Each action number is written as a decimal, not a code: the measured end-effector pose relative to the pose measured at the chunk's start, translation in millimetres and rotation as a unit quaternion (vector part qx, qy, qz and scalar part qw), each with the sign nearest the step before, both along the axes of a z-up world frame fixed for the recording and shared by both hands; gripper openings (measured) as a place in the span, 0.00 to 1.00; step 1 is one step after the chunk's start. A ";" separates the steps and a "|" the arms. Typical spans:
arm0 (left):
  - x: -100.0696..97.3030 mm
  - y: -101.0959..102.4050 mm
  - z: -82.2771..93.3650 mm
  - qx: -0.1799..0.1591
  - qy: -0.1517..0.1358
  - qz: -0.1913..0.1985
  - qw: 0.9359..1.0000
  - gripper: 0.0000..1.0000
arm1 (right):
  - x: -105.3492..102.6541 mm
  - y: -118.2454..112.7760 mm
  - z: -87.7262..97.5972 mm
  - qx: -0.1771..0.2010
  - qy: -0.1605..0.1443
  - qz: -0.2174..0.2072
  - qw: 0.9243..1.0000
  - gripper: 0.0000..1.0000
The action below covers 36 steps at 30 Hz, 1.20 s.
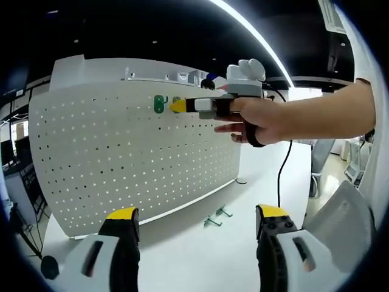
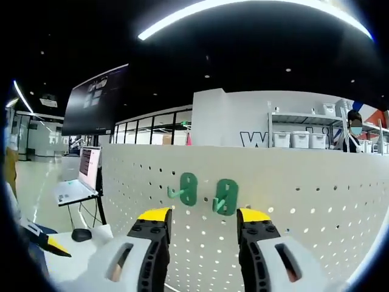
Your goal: Insert the hook assembly into the mounting plate slot until the hook locks in place.
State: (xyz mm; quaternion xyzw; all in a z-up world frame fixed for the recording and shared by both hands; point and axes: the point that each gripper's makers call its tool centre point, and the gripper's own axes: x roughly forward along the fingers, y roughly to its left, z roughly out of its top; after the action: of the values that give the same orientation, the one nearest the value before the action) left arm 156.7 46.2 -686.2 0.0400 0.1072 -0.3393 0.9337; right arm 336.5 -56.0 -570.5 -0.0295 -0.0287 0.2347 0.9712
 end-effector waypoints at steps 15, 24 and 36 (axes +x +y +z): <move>-0.1 0.8 -1.5 0.003 0.001 -0.001 1.000 0.81 | -10.4 0.1 -9.4 0.009 0.011 0.014 1.000 0.54; -0.7 -0.1 -4.5 0.005 0.002 -0.005 1.000 0.81 | -27.3 -10.7 -14.3 0.010 0.007 0.037 0.999 0.59; 2.8 -3.2 -2.3 -0.001 0.000 -0.010 1.000 0.82 | -65.7 -31.4 -37.7 0.001 0.015 0.048 0.999 0.61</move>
State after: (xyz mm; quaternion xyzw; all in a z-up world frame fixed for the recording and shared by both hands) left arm 159.4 43.0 -688.5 0.0397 0.1067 -0.3485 0.9304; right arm 270.8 -87.4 -608.2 -0.0235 -0.0160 0.2817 0.9591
